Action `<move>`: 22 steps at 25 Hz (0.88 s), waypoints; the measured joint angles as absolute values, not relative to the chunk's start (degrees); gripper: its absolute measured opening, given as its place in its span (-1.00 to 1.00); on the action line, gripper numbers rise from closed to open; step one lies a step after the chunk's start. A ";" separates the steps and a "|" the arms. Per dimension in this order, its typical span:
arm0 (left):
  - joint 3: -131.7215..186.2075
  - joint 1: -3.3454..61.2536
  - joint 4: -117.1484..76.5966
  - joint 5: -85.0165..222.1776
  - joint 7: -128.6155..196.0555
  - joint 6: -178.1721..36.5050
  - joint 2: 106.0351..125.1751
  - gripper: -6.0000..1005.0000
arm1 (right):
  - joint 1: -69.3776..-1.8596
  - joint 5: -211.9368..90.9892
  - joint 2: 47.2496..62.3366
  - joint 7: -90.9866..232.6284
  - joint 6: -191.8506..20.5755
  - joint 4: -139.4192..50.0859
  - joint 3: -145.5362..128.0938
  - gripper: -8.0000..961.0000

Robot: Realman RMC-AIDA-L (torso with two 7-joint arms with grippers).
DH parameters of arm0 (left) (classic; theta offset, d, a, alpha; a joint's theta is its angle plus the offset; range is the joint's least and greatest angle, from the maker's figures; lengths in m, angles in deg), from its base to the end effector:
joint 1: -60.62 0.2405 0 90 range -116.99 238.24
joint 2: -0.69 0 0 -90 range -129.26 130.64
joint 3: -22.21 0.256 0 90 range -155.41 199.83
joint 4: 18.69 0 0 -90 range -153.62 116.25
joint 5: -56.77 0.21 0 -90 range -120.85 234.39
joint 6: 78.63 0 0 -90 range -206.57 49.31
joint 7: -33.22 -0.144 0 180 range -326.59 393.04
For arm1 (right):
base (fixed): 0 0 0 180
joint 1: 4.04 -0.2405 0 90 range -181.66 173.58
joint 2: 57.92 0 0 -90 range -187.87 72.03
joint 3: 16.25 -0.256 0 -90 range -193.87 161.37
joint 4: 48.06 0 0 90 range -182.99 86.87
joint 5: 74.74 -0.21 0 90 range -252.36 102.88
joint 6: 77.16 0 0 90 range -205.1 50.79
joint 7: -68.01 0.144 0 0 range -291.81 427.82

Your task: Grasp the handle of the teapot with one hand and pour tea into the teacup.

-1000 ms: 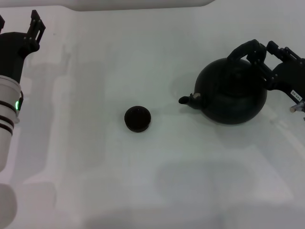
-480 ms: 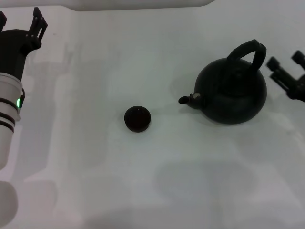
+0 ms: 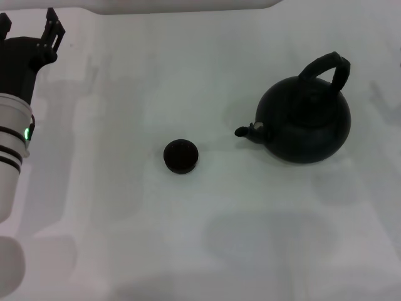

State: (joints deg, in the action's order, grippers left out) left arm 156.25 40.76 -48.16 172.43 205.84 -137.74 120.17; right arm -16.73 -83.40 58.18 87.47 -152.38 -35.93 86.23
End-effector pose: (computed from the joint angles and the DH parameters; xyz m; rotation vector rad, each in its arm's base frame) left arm -0.2958 0.3315 -0.0372 -1.4679 -0.6653 -0.7203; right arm 0.3608 0.2725 0.0167 -1.6358 0.5198 0.7786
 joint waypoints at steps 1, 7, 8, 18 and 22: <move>156.29 40.81 -48.09 172.43 205.84 -137.64 120.19 0.72 | -16.86 -84.64 58.24 83.84 -152.34 -35.21 86.00 0.82; 158.86 41.13 -47.45 172.75 205.84 -138.98 120.06 0.72 | -17.11 -94.69 58.27 70.96 -152.61 -31.35 89.39 0.82; 159.14 41.16 -47.27 172.74 205.84 -139.31 120.08 0.72 | -17.20 -96.53 58.28 70.87 -152.12 -30.97 90.33 0.82; 160.15 40.65 -46.78 172.67 205.92 -138.97 120.20 0.72 | -18.21 -103.64 58.28 72.76 -146.97 -30.48 95.86 0.81; 159.86 40.58 -46.72 172.60 205.91 -139.19 120.15 0.72 | -18.20 -103.65 58.27 72.76 -147.01 -30.45 96.08 0.81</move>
